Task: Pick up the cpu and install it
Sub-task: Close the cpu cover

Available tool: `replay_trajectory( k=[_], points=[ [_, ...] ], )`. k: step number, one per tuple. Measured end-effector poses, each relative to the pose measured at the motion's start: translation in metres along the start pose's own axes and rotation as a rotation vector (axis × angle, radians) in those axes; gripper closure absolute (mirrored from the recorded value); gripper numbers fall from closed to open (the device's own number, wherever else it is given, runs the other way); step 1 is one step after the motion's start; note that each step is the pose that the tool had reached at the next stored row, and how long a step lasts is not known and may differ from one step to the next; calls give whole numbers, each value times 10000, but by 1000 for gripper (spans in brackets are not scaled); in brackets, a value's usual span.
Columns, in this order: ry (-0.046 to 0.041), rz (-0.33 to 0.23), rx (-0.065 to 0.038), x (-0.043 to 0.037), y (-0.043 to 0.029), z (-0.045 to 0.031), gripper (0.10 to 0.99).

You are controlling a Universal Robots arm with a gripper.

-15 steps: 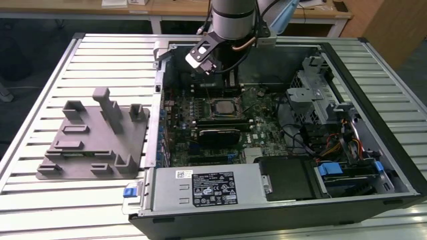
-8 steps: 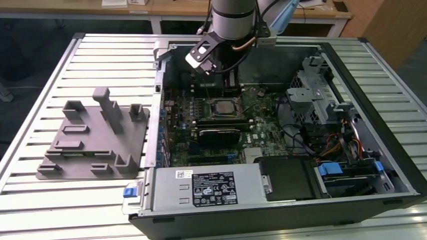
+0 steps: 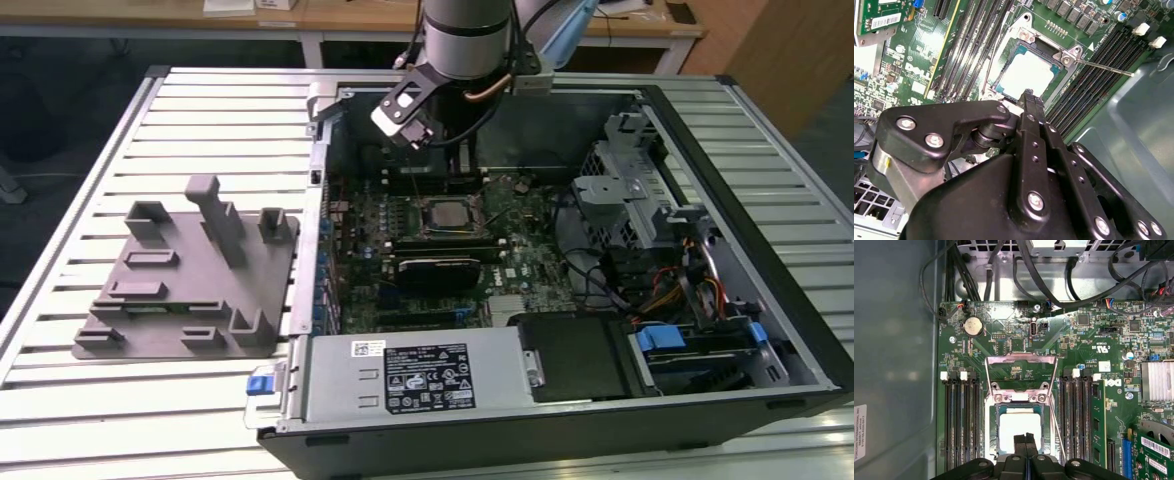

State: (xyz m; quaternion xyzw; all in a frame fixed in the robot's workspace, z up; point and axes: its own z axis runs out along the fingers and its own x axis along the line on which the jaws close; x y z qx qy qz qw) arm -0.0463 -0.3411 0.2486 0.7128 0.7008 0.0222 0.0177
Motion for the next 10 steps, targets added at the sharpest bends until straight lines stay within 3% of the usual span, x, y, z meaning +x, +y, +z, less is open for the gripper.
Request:
replay_trajectory(
  k=[4, 10],
  points=[
    [3, 1, 25, 1, 59, 4, 980],
    [1, 3, 123, 4, 232, 13, 980]
  ],
)
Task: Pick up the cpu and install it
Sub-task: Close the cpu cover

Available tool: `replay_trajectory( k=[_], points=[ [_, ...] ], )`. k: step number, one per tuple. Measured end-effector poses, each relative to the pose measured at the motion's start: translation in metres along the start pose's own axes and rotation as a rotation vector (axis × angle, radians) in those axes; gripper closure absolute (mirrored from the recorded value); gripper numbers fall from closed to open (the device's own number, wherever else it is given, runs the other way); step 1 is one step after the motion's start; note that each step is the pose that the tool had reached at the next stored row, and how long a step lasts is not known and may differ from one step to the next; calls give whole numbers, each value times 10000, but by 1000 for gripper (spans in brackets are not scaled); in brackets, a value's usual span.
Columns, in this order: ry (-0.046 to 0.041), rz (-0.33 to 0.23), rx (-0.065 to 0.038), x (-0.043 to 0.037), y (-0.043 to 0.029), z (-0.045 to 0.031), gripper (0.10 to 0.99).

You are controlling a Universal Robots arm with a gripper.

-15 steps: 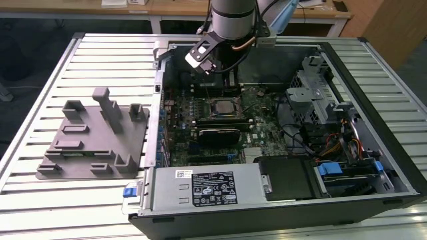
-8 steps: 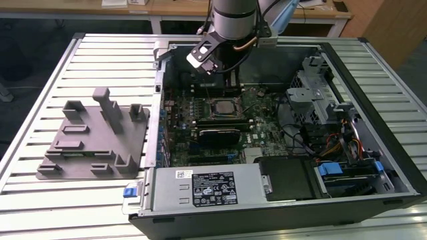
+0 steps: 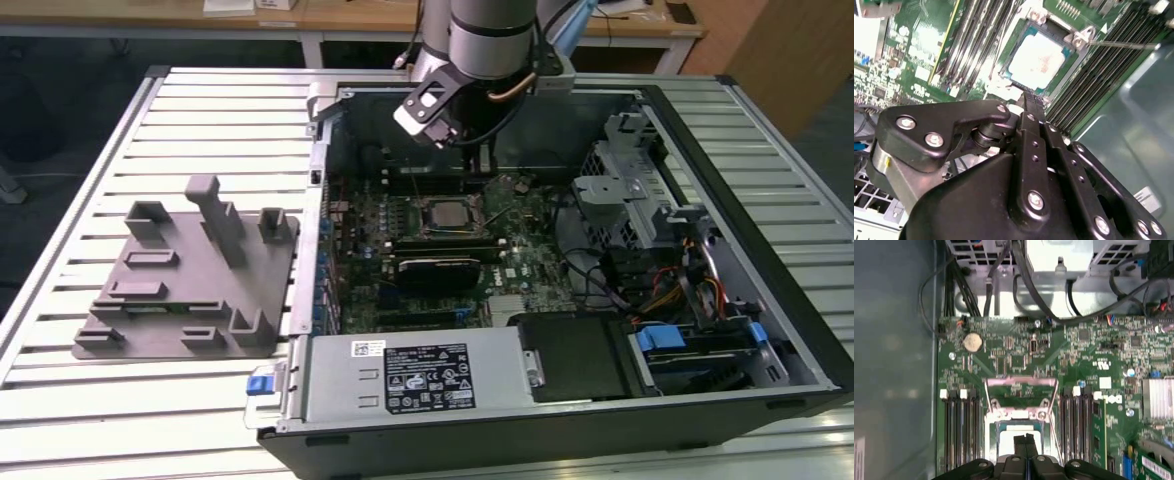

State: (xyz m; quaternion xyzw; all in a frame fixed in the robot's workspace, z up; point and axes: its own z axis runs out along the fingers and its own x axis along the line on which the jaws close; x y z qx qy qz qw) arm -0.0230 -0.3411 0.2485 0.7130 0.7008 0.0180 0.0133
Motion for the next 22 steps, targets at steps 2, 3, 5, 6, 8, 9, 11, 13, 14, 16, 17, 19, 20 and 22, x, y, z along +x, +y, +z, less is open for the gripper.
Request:
replay_trajectory(
  k=[2, 3, 5, 6, 8, 9, 11, 13, 14, 16, 17, 19, 20, 22],
  points=[
    [0, 0, 21, 0, 38, 2, 980],
    [-1, -1, 24, 0, 44, 1, 980],
    [-3, 1, 25, 1, 47, -8, 980],
    [-1, 1, 25, 1, 48, -17, 980],
    [0, 0, 24, 1, 50, -43, 980],
    [-1, 0, 25, 1, 51, -58, 980],
    [1, 0, 24, 2, 52, -91, 980],
    [0, 0, 25, 2, 53, -126, 980],
    [-1, 0, 25, 2, 54, -138, 980],
    [1, 0, 24, 2, 54, -149, 980],
    [1, 0, 24, 2, 55, -148, 980],
    [2, 0, 23, 2, 54, -149, 980],
    [1, 0, 24, 2, 55, -149, 980],
    [0, 0, 24, 2, 55, -150, 980]
  ],
)
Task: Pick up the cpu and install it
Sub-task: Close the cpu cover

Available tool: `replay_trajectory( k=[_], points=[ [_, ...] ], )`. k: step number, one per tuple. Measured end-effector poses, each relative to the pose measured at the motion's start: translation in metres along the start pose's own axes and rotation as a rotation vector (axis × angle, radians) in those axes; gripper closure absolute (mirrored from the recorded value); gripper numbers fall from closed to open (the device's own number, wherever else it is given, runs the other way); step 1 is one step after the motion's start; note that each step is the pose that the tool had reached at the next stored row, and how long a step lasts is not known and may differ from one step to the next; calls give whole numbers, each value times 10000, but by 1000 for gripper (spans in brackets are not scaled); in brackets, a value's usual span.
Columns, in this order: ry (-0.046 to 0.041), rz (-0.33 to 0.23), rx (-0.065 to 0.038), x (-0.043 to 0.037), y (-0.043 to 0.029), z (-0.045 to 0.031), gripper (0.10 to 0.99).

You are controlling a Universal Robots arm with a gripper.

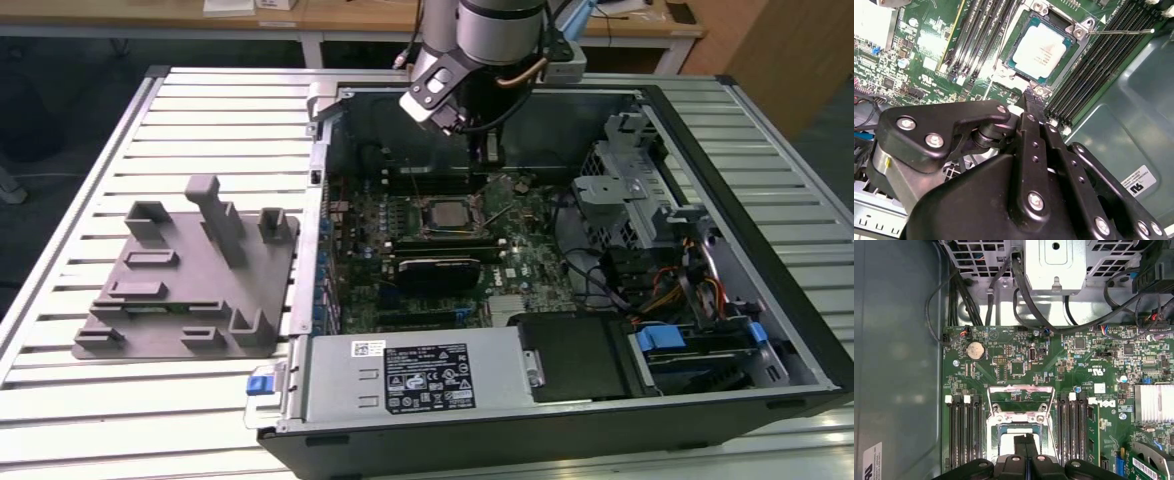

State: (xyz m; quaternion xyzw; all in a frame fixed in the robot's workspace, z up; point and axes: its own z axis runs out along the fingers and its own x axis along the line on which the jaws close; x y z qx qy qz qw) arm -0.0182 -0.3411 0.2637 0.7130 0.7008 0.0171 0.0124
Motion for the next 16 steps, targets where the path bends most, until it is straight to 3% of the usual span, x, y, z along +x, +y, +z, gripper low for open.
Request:
replay_trajectory(
  k=[8, 16],
  points=[
    [-1, -1, 0, 0, 14, 0, 980],
    [-1, 0, 1, 1, 72, 3, 980]
  ],
)
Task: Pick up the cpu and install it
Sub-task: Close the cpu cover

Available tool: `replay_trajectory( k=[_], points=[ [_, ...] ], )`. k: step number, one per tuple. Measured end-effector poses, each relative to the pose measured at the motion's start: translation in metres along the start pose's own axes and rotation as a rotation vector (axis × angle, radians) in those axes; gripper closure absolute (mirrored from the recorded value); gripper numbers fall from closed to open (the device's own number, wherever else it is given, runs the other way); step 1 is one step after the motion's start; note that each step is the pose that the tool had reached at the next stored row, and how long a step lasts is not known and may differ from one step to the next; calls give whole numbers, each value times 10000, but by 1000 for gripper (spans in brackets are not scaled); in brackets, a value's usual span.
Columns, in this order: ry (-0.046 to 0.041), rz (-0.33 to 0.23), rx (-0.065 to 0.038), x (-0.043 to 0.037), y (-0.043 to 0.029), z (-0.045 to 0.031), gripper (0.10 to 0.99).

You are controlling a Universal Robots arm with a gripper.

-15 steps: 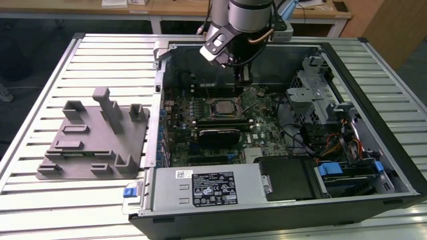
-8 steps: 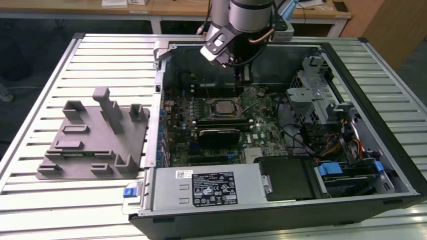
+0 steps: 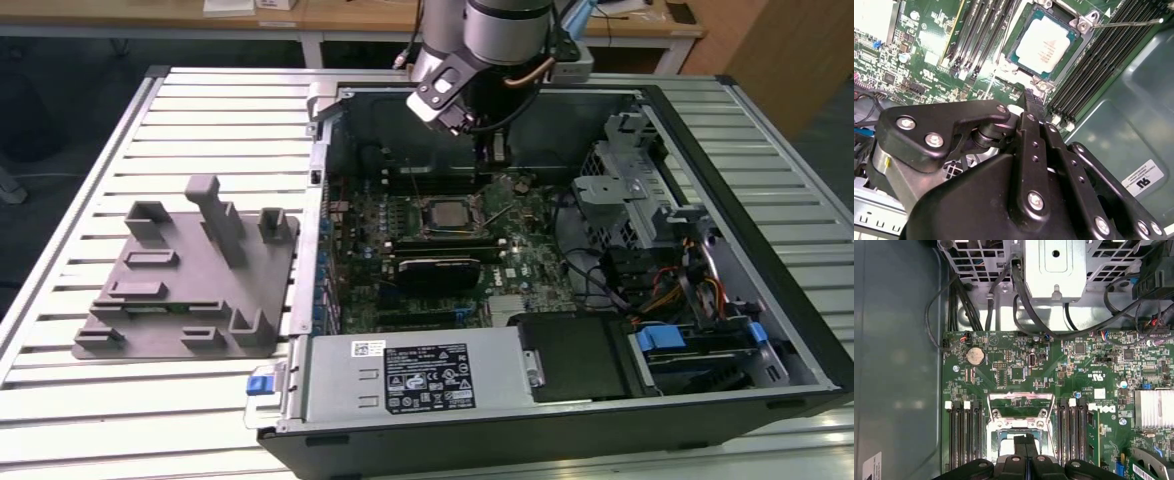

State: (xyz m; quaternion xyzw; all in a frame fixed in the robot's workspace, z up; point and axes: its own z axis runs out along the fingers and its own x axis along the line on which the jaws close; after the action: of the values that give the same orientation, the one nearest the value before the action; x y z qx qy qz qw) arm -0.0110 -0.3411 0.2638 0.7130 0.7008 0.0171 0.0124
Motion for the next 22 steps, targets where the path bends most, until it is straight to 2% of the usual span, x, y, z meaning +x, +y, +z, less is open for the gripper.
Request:
replay_trajectory(
  k=[10, 22],
  points=[
    [0, 0, 0, 2, 96, 4, 980],
    [1, 0, 15, 6, 346, 15, 980]
  ],
)
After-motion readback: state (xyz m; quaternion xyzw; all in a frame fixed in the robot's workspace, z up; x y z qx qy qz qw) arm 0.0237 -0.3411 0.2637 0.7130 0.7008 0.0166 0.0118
